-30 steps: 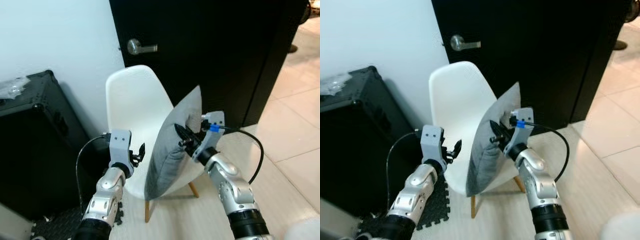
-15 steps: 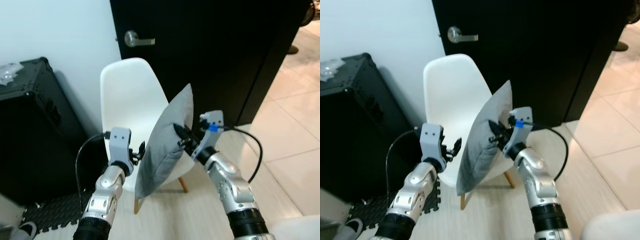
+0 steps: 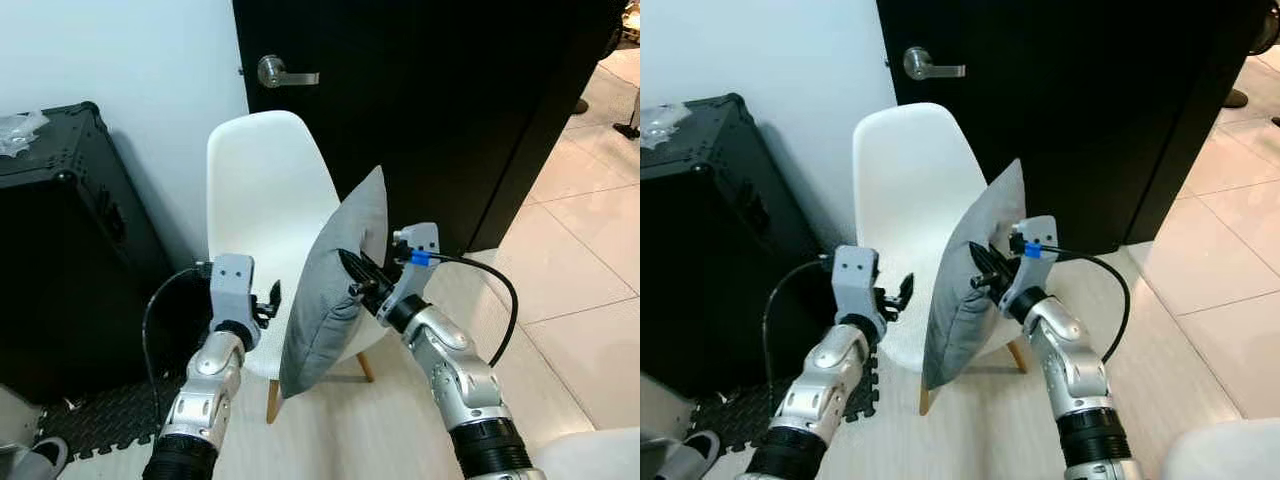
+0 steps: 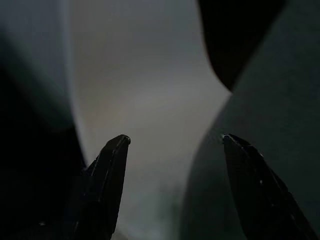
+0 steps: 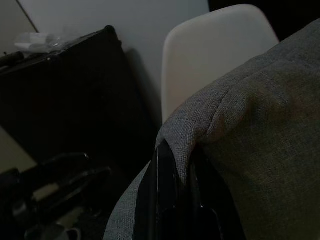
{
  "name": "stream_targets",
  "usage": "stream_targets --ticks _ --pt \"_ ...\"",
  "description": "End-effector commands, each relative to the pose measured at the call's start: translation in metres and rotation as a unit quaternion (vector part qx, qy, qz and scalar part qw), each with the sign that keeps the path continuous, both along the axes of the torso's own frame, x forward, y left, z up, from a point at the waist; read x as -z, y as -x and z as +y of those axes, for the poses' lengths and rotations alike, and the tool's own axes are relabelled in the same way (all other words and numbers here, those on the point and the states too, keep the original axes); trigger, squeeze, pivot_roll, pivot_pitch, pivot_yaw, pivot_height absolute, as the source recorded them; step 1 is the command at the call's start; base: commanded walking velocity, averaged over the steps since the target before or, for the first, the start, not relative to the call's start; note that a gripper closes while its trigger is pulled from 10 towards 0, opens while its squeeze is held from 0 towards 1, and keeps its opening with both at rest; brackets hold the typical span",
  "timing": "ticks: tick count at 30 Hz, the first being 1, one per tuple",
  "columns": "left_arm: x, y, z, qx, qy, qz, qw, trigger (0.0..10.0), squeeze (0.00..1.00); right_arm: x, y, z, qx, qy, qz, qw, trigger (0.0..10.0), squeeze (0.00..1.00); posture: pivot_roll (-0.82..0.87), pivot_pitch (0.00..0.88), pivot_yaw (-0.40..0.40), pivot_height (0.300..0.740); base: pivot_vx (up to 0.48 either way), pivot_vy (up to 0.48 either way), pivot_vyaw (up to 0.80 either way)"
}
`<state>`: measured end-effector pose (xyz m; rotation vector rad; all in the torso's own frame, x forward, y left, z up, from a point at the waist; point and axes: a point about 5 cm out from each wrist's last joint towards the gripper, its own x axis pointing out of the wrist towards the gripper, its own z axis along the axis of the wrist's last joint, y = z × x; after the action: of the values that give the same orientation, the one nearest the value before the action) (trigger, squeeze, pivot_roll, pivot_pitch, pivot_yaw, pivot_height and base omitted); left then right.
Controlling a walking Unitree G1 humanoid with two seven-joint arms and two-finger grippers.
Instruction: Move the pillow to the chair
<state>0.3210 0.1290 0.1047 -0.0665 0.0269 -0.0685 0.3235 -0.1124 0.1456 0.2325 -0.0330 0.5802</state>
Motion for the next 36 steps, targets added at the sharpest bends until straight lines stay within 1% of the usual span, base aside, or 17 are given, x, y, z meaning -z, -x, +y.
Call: stream_targets --ticks 1,5,6,10,19,21,27,29,32,34,35,36 --pt "-0.005 -0.001 0.008 -0.013 -0.008 -0.013 1.000 10.0 0.00 -0.014 0.003 0.006 -0.020 -0.017 -0.033 0.999 10.0 0.00 -0.07 0.100 0.042 0.740 0.262 0.000 0.00" --pt "-0.009 -0.002 0.011 -0.017 -0.010 -0.020 1.000 10.0 0.00 -0.016 0.004 0.009 -0.030 -0.023 -0.038 0.999 10.0 0.00 -0.07 0.099 0.041 0.740 0.276 0.000 0.00" --pt "-0.010 -0.003 0.012 -0.018 -0.011 -0.022 1.000 10.0 0.00 -0.018 0.006 0.011 -0.043 -0.027 -0.046 0.998 10.0 0.00 -0.07 0.096 0.041 0.740 0.289 0.000 0.61" --pt "-0.013 -0.003 0.010 -0.016 -0.012 -0.027 0.999 10.0 0.00 -0.021 0.007 0.011 -0.050 -0.032 -0.053 0.997 10.0 0.00 -0.07 0.094 0.041 0.740 0.294 0.000 0.80" --pt "-0.018 -0.005 0.006 -0.011 -0.011 -0.036 0.999 10.0 0.00 -0.022 0.006 0.008 -0.041 -0.042 -0.056 0.997 10.0 0.00 -0.07 0.088 0.043 0.740 0.307 0.000 0.80" --pt "-0.019 -0.005 0.006 -0.010 -0.011 -0.038 0.999 10.0 0.00 -0.024 0.004 0.007 -0.029 -0.043 -0.059 0.997 10.0 0.00 -0.07 0.085 0.043 0.740 0.313 0.000 0.64" --pt "-0.020 -0.005 0.006 -0.008 -0.012 -0.039 0.999 10.0 0.00 -0.025 -0.001 0.002 -0.003 -0.051 -0.057 0.997 10.0 0.00 -0.06 0.086 0.045 0.740 0.314 0.000 0.00" --pt "-0.019 -0.004 0.006 -0.007 -0.013 -0.038 0.999 10.0 0.00 -0.024 -0.004 -0.002 0.019 -0.042 -0.050 0.998 10.0 0.00 -0.06 0.092 0.046 0.740 0.315 0.000 0.00" --pt "-0.018 -0.003 0.005 -0.005 -0.013 -0.037 0.999 10.0 0.00 -0.022 -0.007 -0.005 0.034 -0.035 -0.040 0.998 10.0 0.00 -0.06 0.094 0.047 0.740 0.316 0.000 0.00" --pt "-0.018 -0.003 0.005 -0.005 -0.013 -0.036 0.999 10.0 0.00 -0.021 -0.008 -0.006 0.037 -0.038 -0.031 0.998 10.0 0.00 -0.06 0.096 0.048 0.740 0.322 0.000 -0.79" --pt "-0.018 -0.003 0.004 0.001 -0.009 -0.035 0.999 10.0 0.00 -0.019 -0.010 -0.009 0.050 -0.036 -0.020 0.998 10.0 0.00 -0.06 0.096 0.047 0.740 0.311 0.000 -0.79" --pt "-0.018 -0.003 0.004 0.001 -0.009 -0.035 0.999 10.0 0.00 -0.019 -0.010 -0.009 0.050 -0.036 -0.020 0.998 10.0 0.00 -0.06 0.096 0.047 0.740 0.311 0.000 -0.79"
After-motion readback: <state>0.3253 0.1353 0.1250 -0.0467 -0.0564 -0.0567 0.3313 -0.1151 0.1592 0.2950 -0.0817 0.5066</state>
